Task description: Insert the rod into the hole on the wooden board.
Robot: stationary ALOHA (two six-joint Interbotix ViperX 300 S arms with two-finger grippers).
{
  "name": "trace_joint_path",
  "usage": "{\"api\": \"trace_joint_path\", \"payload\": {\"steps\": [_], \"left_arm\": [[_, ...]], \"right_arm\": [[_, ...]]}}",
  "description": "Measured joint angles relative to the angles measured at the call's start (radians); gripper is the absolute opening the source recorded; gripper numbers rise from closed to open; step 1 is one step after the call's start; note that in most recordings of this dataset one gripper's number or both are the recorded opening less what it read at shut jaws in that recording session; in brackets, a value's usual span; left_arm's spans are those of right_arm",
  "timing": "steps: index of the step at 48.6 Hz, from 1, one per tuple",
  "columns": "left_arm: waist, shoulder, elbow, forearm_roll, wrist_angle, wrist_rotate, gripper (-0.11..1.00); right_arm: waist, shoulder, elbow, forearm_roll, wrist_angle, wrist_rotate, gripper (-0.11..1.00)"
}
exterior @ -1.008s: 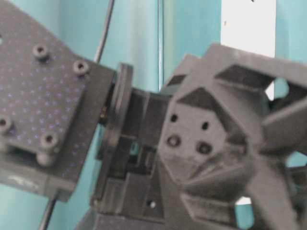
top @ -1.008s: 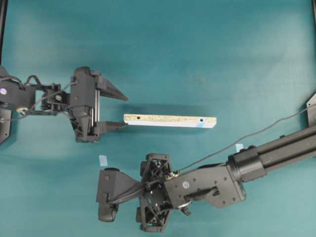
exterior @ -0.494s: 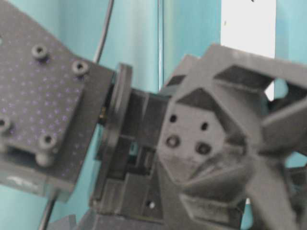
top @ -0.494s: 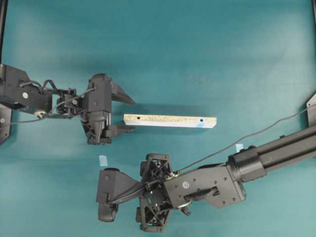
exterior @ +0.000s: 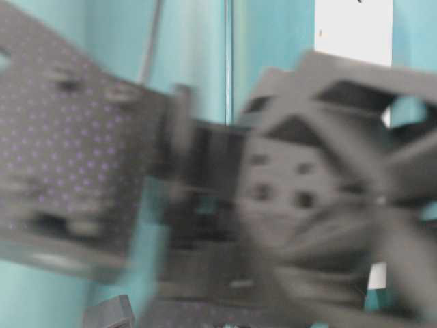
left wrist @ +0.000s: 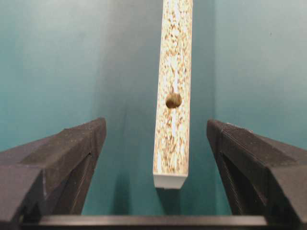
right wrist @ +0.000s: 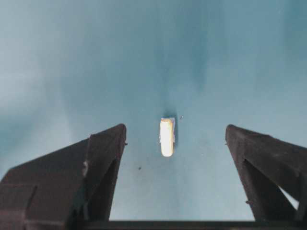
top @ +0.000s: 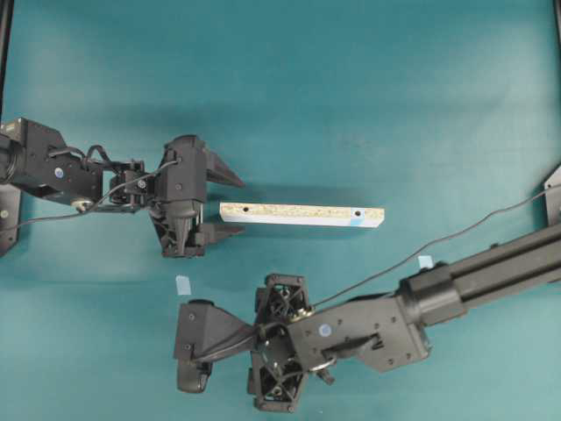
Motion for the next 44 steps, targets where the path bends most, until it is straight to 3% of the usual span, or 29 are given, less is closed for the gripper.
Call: {"api": "trace_joint_path", "payload": {"steps": [36, 40, 44], "left_arm": [[0.0, 0.002, -0.011, 0.002, -0.002, 0.0, 0.95], [0.0, 0.002, -0.011, 0.0, -0.002, 0.0, 0.95], [0.0, 0.0, -0.011, 0.0, -0.002, 0.0, 0.95]], "right_arm": [[0.003, 0.043, 0.002, -0.006, -0.018, -0.006, 0.88], [0.003, 0.043, 0.003, -0.006, -0.018, -0.006, 0.82], [0.005, 0.043, 0.003, -0.006, -0.02, -0.006, 0.68]]}}
